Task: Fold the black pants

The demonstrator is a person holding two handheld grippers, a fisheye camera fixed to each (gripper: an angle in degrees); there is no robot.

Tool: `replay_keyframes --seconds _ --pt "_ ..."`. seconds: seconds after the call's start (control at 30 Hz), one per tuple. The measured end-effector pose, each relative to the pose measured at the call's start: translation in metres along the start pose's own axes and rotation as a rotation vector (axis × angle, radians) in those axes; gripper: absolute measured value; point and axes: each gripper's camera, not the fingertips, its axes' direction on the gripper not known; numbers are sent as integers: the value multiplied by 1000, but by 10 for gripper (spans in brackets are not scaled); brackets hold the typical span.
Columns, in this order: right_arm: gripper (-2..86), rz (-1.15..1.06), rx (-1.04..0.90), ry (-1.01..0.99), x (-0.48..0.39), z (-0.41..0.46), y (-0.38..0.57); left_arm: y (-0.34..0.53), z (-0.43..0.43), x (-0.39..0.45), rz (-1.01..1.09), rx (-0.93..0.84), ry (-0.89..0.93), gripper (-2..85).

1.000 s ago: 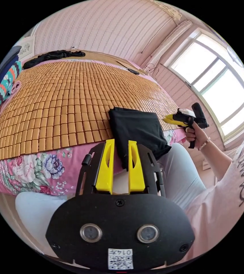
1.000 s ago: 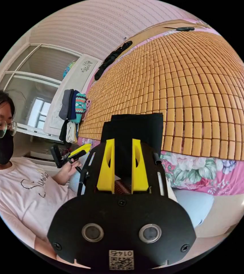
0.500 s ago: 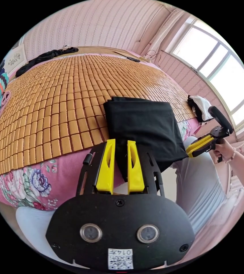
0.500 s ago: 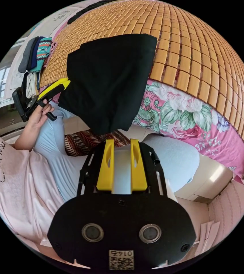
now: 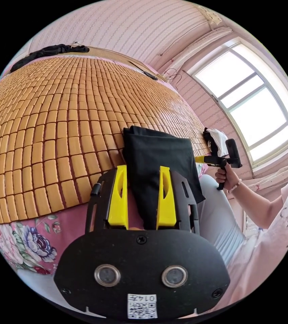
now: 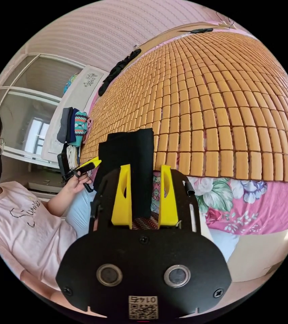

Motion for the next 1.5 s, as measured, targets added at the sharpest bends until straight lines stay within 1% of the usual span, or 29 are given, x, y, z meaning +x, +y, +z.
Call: replay_keyframes --seconds 0.07,0.17,0.23,0.33,0.43,0.5,0.6,0.67,0.7,0.73,0.77,0.8,0.83,0.87,0.9,0.93,0.97,1.0,1.03,1.07,1.1,1.13,1.2,1.3,1.37,1.4,1.5 --pt "117 -38 -38 -120 -2 1 1 -7 4 -1 14 -26 -24 98" --pt "76 -61 -52 -27 -14 8 6 -14 8 -9 6 -56 4 68" --pt "67 -51 -66 -47 -17 9 8 -19 11 -13 0 -66 51 49" --pt "43 -40 -75 -106 -22 -1 16 -23 10 -14 -17 -68 64 44" --pt "32 -114 -23 -134 -45 -26 32 -27 7 1 31 -78 45 41" --pt "29 -173 0 -98 -66 -48 43 -30 8 16 52 -80 73 40" --pt "28 -238 39 32 -99 -96 63 -37 23 52 112 -75 136 38" --pt "28 -250 71 127 -112 -146 78 -48 41 77 103 -55 234 37" --pt "29 -251 78 152 -114 -161 82 -62 57 96 91 -46 334 37" --pt "30 -248 93 217 -116 -194 88 -80 75 122 123 -40 413 37" --pt "33 -240 103 312 -117 -230 92 -91 85 138 144 -39 446 38" --pt "35 -224 104 372 -116 -249 93 -115 106 174 193 -31 520 40" --pt "41 -174 100 476 -109 -288 93 -139 128 216 250 -24 569 42" --pt "52 -98 124 582 -97 -329 90 -151 140 238 274 -24 582 42" --pt "60 -74 157 650 -91 -347 88 -173 162 279 285 -20 610 42" --pt "86 -5 208 778 -76 -376 84 -192 183 316 324 -7 625 46" --pt "121 86 241 862 -54 -397 78 -198 191 332 362 -2 608 49" --pt "126 131 240 885 -42 -403 75 -207 206 359 423 -6 516 56" --pt "135 229 249 906 -15 -410 71 -211 220 375 457 -28 441 60" --pt "133 319 243 896 10 -406 73 -211 225 378 459 -51 424 61" --pt "132 343 231 871 21 -400 74 -209 230 376 442 -91 413 61" --pt "133 365 224 798 36 -385 78 -203 228 367 433 -103 423 60" --pt "134 374 226 722 48 -358 85 -190 213 351 459 -92 410 54" --pt "133 370 269 778 39 -324 96 -161 171 317 518 -90 342 54" --pt "132 351 314 850 14 -310 102 -142 137 290 511 -89 308 53" --pt "132 360 315 854 7 -308 103 -129 113 272 489 -78 268 52" --pt "137 229 375 808 -41 -293 106 -96 54 232 431 -74 192 51"
